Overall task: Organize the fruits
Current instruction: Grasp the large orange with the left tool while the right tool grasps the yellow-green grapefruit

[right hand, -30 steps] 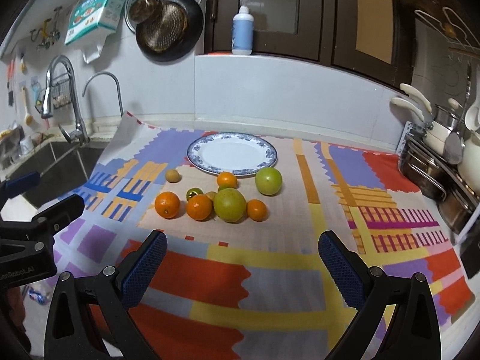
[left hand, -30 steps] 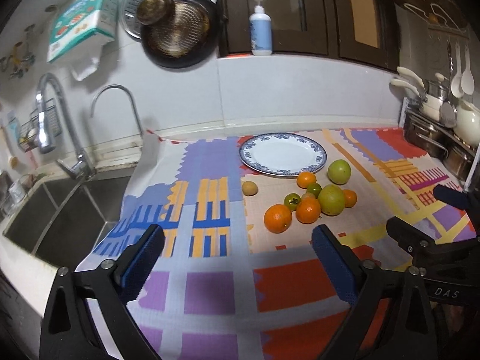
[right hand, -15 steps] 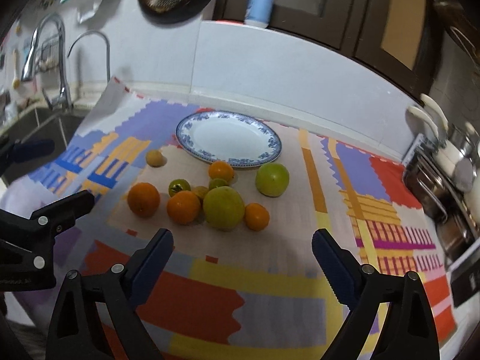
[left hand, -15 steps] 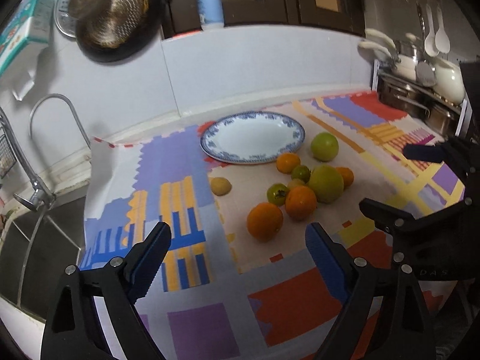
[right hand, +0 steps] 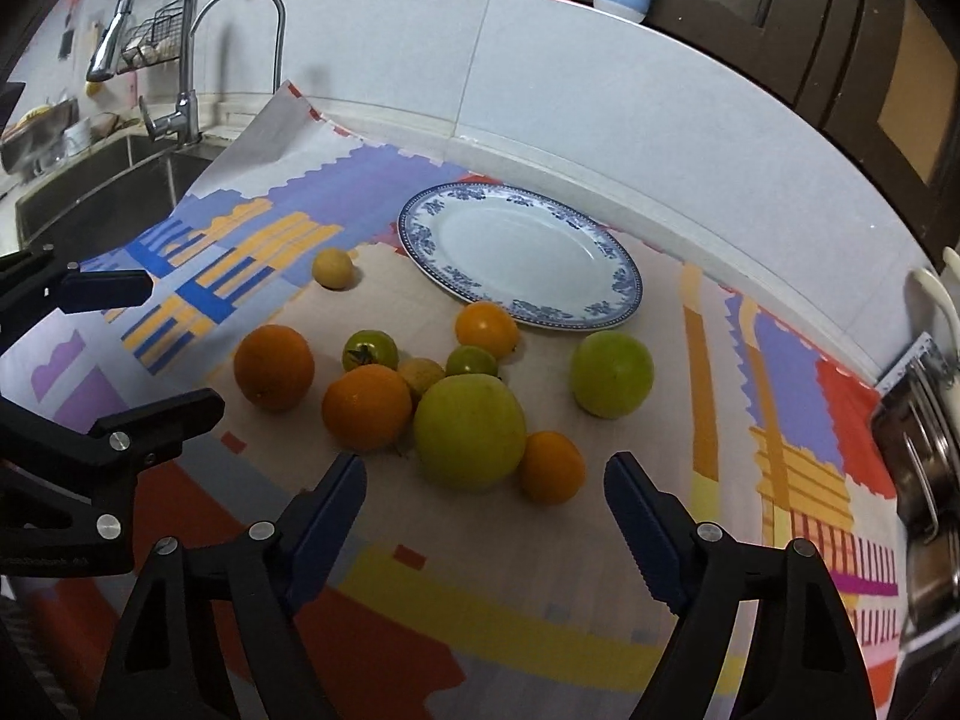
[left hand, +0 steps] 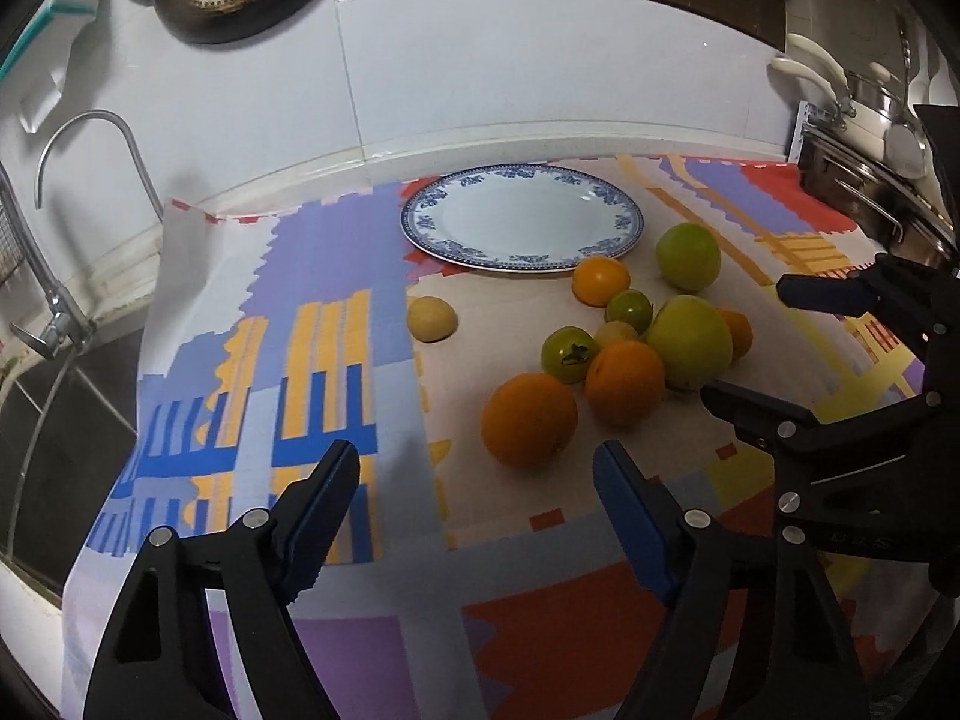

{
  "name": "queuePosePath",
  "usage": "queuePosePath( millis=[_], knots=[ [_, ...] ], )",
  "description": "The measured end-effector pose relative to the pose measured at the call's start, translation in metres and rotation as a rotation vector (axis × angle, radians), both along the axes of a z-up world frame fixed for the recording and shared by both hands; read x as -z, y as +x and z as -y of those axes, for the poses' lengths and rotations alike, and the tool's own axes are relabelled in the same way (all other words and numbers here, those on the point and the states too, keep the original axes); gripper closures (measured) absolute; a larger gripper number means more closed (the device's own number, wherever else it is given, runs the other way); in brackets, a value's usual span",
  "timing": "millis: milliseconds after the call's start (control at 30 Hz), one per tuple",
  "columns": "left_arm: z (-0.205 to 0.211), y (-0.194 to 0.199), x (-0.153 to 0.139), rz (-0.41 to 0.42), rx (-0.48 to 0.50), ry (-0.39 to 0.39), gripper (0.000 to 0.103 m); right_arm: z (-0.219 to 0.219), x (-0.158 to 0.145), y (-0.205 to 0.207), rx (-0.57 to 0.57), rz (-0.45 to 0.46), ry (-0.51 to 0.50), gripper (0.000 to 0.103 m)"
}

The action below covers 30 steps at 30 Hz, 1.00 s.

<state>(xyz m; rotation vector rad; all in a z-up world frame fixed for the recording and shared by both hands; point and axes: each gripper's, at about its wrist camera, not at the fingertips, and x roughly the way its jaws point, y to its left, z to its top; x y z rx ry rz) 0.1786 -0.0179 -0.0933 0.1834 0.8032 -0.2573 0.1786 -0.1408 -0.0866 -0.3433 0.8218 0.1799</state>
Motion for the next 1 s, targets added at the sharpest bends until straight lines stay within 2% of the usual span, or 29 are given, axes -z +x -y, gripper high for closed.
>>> queuePosePath(
  millis=[267,367,500,567,833,1000],
  knots=[
    [0.008,0.012,0.01,-0.033,0.013,0.003,0.032,0.002,0.013,0.009,-0.042,-0.032,0.007,0.035],
    [0.008,0.015,0.014,-0.056,0.018,-0.008,0.04,0.0,0.015,0.012,-0.051,-0.035,0.003,0.035],
    [0.011,0.021,0.017,-0.071,0.023,-0.017,0.043,-0.003,0.018,0.013,-0.062,-0.028,-0.017,0.036],
    [0.012,0.023,0.017,-0.069,0.027,-0.02,0.043,-0.003,0.02,0.015,-0.069,-0.033,-0.025,0.041],
    [0.015,0.03,0.019,-0.082,0.037,-0.031,0.05,-0.008,0.023,0.021,-0.091,-0.022,-0.047,0.043],
    [0.017,0.033,0.023,-0.095,0.045,-0.032,0.06,-0.01,0.024,0.024,-0.102,-0.019,-0.055,0.044]
  ],
)
